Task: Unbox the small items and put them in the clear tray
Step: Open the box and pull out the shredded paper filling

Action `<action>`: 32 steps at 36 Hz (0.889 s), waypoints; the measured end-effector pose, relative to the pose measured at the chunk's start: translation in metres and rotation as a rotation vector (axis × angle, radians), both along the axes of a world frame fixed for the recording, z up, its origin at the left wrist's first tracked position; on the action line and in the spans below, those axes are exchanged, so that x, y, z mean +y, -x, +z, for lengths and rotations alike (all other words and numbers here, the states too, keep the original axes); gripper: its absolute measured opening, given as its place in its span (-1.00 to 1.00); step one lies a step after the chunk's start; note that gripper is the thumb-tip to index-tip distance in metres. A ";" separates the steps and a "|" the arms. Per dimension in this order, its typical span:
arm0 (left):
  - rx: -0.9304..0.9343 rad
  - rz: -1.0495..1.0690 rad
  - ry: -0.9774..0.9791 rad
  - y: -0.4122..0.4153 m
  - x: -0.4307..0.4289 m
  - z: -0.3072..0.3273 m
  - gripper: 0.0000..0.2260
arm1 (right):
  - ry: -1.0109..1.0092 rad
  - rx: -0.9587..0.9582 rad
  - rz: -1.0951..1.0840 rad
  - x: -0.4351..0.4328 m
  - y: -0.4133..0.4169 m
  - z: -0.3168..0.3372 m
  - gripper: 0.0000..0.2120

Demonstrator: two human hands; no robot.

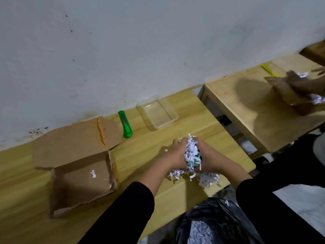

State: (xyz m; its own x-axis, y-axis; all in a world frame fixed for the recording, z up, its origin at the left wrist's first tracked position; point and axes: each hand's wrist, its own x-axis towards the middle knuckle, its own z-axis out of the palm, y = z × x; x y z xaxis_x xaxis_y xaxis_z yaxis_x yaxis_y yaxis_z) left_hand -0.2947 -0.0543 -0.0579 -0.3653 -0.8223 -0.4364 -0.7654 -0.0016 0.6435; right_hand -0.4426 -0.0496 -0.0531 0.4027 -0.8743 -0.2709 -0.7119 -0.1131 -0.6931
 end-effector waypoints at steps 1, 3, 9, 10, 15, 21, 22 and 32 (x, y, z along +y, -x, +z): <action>0.024 0.004 -0.005 0.004 0.000 -0.007 -0.08 | -0.019 0.005 -0.018 0.000 0.005 -0.009 -0.06; 0.078 0.024 -0.030 0.010 -0.001 -0.018 -0.07 | -0.033 0.017 -0.050 -0.001 0.012 -0.021 -0.01; 0.041 0.040 -0.019 0.011 -0.014 -0.035 0.03 | -0.030 0.096 -0.115 -0.012 0.017 -0.036 -0.03; 0.038 0.036 -0.030 0.009 -0.015 -0.036 0.02 | -0.027 0.133 -0.107 -0.014 0.018 -0.037 -0.04; 0.000 0.000 -0.059 0.001 -0.015 -0.029 -0.07 | 0.004 0.260 -0.065 -0.014 0.020 -0.038 -0.05; -0.113 -0.033 -0.007 -0.008 -0.011 -0.023 -0.20 | 0.015 0.328 -0.061 -0.005 0.021 -0.023 -0.17; -0.125 -0.038 0.006 -0.009 -0.010 -0.021 -0.23 | 0.008 0.332 -0.060 -0.005 0.021 -0.018 -0.19; -0.172 -0.054 0.096 -0.020 0.004 0.003 -0.43 | 0.040 0.306 -0.075 0.001 0.016 0.020 -0.38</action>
